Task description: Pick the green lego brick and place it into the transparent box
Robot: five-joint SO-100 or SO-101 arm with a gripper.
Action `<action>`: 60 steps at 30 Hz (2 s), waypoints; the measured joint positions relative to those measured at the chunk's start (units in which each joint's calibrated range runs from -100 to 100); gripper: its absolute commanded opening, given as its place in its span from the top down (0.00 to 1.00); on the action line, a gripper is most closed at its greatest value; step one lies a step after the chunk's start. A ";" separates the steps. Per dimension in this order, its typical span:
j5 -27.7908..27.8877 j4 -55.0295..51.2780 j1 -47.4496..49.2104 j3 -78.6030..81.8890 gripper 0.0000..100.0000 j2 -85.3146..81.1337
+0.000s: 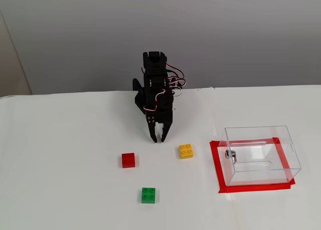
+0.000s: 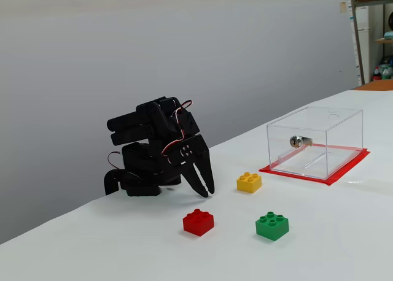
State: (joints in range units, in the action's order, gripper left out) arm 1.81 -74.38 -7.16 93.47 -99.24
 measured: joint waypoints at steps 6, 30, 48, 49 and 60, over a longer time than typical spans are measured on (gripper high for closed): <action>0.00 0.00 0.00 0.00 0.93 0.00; 0.00 0.00 0.00 0.00 0.93 0.00; 0.00 0.00 -0.32 -3.09 0.93 2.28; 0.00 0.17 -0.21 -4.24 0.93 3.47; 0.05 12.08 -0.21 -22.15 0.93 27.06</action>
State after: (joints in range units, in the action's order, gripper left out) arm 1.86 -62.30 -7.37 71.32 -72.18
